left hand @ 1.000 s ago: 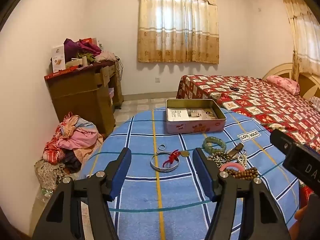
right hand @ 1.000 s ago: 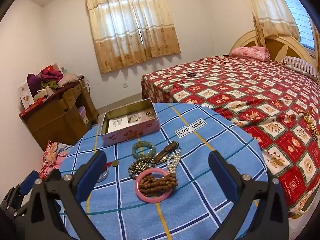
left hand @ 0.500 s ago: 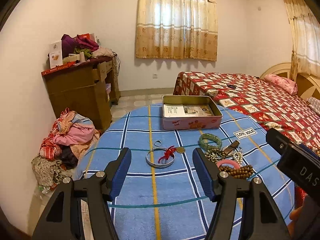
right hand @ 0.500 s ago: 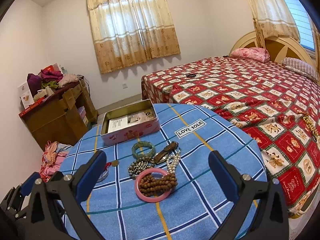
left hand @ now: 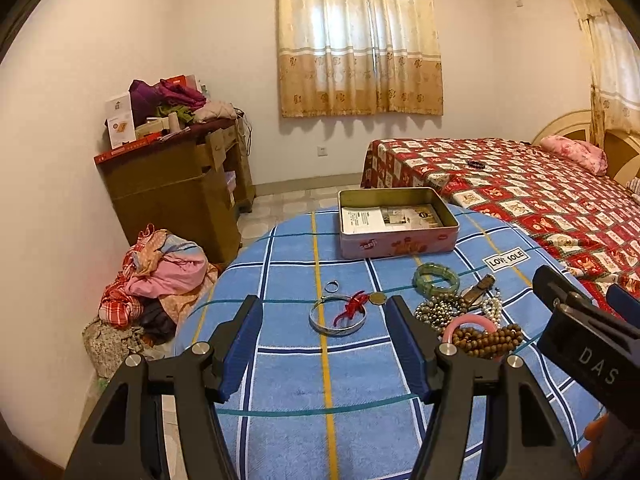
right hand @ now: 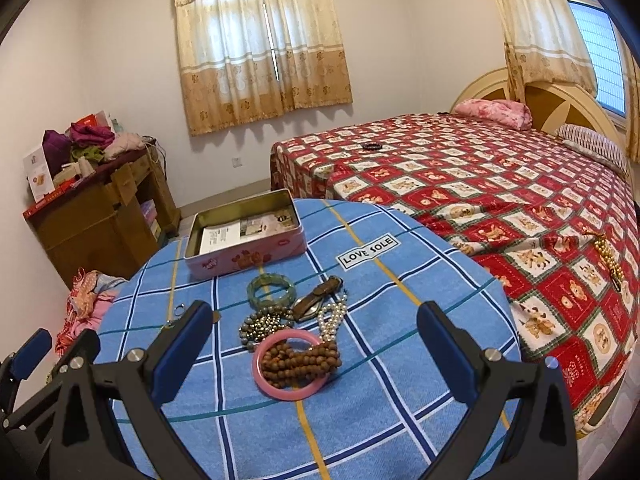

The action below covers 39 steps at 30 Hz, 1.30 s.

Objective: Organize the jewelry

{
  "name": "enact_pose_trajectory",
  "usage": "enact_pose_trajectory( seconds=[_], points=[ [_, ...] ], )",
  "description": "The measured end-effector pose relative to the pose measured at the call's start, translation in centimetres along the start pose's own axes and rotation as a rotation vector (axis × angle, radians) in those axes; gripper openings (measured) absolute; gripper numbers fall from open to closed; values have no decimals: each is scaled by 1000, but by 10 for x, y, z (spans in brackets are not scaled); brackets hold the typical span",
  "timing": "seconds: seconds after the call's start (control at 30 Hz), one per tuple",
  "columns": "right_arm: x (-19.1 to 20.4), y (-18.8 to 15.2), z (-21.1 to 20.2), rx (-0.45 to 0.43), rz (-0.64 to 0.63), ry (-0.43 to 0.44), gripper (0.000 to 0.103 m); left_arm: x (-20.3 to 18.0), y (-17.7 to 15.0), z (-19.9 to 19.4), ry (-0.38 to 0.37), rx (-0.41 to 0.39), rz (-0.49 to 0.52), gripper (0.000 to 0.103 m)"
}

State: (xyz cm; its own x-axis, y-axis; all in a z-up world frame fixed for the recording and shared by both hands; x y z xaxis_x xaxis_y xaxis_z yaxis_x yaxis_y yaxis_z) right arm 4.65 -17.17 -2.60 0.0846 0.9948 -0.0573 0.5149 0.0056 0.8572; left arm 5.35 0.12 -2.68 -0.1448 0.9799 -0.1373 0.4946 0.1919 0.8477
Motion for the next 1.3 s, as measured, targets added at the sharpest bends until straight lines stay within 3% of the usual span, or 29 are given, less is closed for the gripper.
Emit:
enact_pose_trajectory(
  seconds=[0.67, 1.3],
  points=[
    [3, -5, 2, 15, 12, 18, 103, -4, -3, 8, 44, 31, 33, 64],
    [4, -6, 4, 27, 17, 23, 103, -2, -4, 10, 38, 51, 16, 64]
  ],
)
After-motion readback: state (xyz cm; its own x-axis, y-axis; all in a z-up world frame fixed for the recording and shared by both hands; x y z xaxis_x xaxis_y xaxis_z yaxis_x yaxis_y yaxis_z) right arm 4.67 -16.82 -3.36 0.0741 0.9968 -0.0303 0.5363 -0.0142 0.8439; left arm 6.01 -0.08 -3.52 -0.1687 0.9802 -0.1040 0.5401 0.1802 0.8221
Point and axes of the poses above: each gripper's, at about its wrist camera, not at the fingertips, and z roughly the way its jaws point, x to its left, y to its top, the point moved 7 cm from there along z, roughly the way its jaws point, and after that the axes turned 14 degrees about -z, right-handed, at the moved point
